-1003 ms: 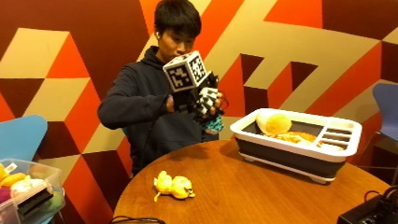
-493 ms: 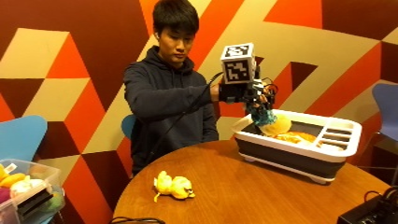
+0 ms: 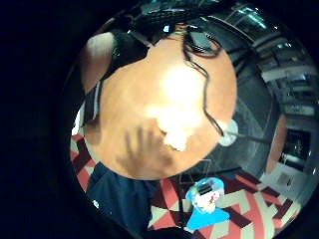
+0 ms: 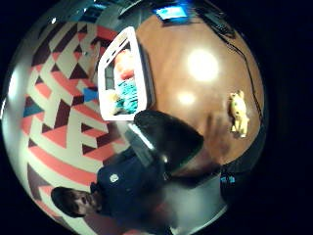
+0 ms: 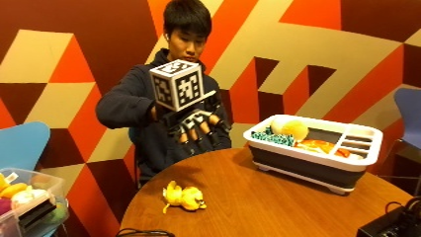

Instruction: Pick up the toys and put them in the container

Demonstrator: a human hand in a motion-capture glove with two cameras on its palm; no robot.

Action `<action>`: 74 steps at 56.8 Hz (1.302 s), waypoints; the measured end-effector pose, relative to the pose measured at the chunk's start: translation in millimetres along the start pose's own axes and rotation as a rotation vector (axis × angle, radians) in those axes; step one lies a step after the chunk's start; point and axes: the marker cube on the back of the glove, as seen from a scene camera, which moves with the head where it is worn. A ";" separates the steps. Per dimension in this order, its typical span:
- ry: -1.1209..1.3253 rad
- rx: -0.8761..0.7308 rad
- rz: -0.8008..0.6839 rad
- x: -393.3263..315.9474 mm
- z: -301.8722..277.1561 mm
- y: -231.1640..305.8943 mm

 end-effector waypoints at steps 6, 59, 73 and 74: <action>0.061 -0.013 0.068 44.8 28.2 -0.9; -0.163 0.391 -0.175 -93.1 -25.8 -27.3; -0.449 0.348 -0.408 -250.9 -17.3 -82.9; -0.456 0.339 -0.417 -261.1 -10.8 -84.6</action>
